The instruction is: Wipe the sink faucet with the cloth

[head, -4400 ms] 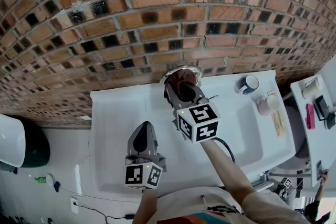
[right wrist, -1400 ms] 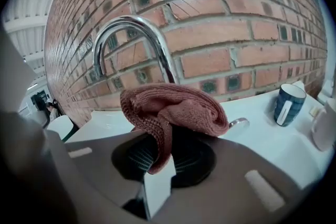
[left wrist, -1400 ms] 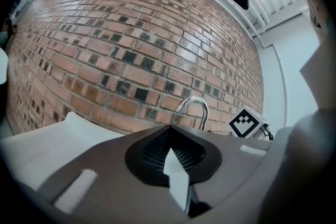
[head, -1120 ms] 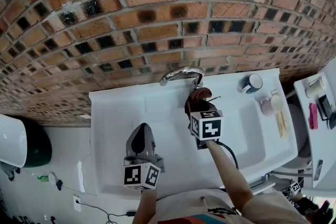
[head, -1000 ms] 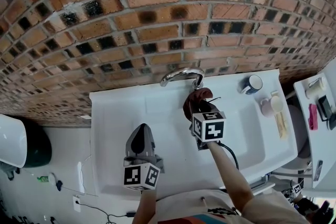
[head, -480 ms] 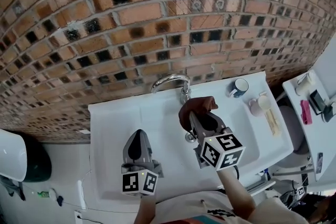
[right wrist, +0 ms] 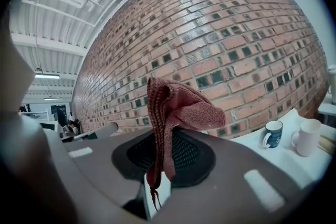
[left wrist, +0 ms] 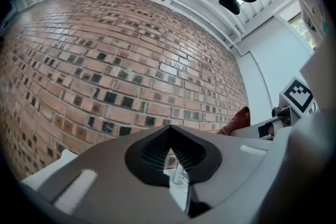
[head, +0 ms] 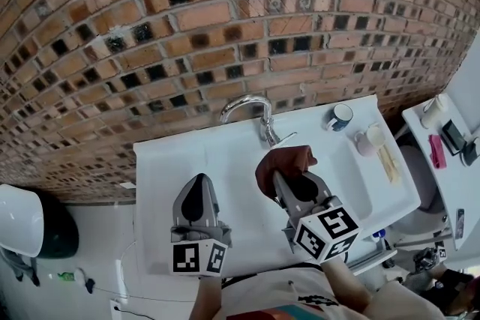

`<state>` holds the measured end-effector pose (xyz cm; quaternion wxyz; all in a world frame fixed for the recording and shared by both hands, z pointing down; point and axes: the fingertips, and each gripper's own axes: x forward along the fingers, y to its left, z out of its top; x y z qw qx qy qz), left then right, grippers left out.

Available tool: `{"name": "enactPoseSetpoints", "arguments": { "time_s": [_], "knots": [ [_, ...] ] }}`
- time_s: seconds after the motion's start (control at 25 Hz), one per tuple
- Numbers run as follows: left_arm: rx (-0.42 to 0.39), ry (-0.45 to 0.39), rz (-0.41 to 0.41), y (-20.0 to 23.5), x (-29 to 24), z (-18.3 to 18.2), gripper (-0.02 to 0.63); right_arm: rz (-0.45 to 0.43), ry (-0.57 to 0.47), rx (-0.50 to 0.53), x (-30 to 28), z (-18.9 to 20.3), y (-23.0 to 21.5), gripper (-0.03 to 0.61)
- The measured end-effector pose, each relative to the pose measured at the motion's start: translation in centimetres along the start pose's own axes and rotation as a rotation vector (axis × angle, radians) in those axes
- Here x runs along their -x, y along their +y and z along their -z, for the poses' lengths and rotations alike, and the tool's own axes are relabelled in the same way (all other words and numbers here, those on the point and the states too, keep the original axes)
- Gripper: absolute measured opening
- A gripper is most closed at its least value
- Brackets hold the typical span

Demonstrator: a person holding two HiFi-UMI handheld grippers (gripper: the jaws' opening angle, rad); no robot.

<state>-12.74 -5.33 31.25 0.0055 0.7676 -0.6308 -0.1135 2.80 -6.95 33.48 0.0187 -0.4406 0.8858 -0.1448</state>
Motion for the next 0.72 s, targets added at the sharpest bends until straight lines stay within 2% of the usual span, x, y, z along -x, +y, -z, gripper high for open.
{"name": "enactPoseSetpoints", "arguments": {
  "time_s": [0.4,0.56,0.72],
  "knots": [
    [0.003,-0.01,0.019,-0.3,1.8,-1.1,0.005,0.001,-0.006,0.011,1.6,0.1,1.7,0.046],
    [0.033,-0.007,0.031,-0.7,2.0,-1.0,0.005,0.003,-0.019,-0.027,2.4,-0.1,1.6,0.046],
    [0.026,-0.002,0.042,-1.2,2.5,-0.8,0.005,0.02,-0.028,-0.053,3.2,-0.1,1.1,0.046]
  ]
}}
